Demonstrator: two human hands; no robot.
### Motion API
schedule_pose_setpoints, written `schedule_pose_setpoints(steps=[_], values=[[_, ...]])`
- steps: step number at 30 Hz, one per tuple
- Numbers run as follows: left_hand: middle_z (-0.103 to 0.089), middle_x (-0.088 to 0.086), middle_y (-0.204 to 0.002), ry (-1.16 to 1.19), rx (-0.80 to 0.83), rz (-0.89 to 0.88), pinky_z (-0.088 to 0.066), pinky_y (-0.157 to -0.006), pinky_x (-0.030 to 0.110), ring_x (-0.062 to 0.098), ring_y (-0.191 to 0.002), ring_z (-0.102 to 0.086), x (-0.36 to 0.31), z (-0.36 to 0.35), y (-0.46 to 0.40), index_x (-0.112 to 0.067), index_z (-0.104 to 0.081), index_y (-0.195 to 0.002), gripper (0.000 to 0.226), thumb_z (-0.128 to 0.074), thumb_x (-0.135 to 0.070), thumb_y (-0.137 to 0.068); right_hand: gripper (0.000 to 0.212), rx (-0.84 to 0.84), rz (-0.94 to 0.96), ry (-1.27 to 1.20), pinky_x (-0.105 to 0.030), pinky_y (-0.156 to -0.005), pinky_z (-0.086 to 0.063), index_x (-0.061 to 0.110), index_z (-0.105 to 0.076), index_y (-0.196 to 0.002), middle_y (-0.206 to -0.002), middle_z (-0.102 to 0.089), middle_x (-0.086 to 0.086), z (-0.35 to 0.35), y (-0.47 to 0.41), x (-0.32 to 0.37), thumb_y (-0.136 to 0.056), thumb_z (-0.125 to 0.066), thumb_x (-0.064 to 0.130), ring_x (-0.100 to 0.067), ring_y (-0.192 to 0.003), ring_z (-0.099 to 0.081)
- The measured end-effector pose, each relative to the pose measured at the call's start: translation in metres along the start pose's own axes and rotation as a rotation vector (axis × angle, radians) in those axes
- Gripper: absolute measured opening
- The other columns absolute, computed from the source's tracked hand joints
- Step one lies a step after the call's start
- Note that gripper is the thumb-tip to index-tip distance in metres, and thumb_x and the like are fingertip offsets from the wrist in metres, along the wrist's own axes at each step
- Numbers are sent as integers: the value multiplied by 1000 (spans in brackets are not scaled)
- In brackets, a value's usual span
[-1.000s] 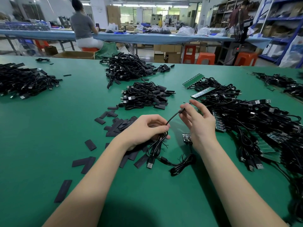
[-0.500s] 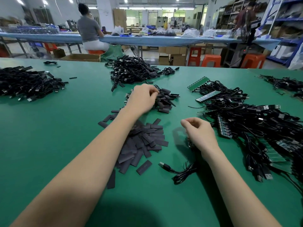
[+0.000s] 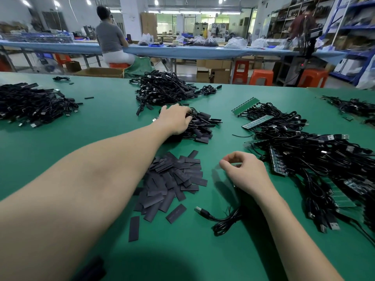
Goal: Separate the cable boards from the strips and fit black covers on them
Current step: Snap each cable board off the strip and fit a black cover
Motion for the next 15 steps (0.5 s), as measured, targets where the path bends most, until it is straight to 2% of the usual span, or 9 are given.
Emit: schedule_pose_setpoints(steps=[2,3,6,11,13,15], values=[[-46,5,-153,66,-97,-37,-20,-121,51,26,-148,-30,-4,0,7,-18,-44,-147,46,-44,-35,-105,10,-21,-1,109,-29,-76,-42,29,-68,-87,-97,-68,10,4,0,0,-87,-66,39,-15,-91,-62],[-47,5,-151,97,-138,-51,-25,-119,49,27,-146,-34,-7,2,12,-18,-46,-146,46,-48,-34,-103,11,-26,-12,177,-30,-75,-42,29,-68,-91,-99,-67,7,6,0,0,-87,-65,39,-17,-93,-60],[-54,5,-143,200,-196,-99,-39,-110,45,26,-131,-50,-25,3,34,-15,-51,-139,43,-55,-31,-99,23,-17,-62,350,-34,-83,-48,26,-66,-104,-109,-64,-1,8,2,0,-87,-65,42,-24,-105,-58],[-64,5,-120,481,-224,-180,-48,-96,38,22,-106,-60,-66,-2,82,-14,-62,-121,27,-61,-21,-95,35,18,-95,490,-37,-89,-47,24,-64,-115,-119,-61,-8,9,9,5,-85,-67,43,-31,-117,-53],[-68,0,-108,676,-220,-173,-51,-88,28,17,-95,-64,-81,-8,103,-14,-67,-112,19,-65,-18,-94,43,10,-109,523,-37,-90,-46,22,-61,-119,-123,-60,-10,11,11,7,-83,-69,43,-33,-120,-53],[-69,-10,-97,852,-210,-127,-46,-76,10,5,-85,-65,-91,-15,121,-17,-70,-101,9,-66,-18,-93,53,26,-138,536,-38,-92,-47,19,-56,-125,-125,-59,-11,14,12,9,-81,-72,43,-33,-122,-54]])
Point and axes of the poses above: each hand's wrist, its own y-axis away from the middle knuckle, its own z-axis out of the back of the hand, x = y × z, the point moved 2 cm from there along -y, towards the middle knuckle
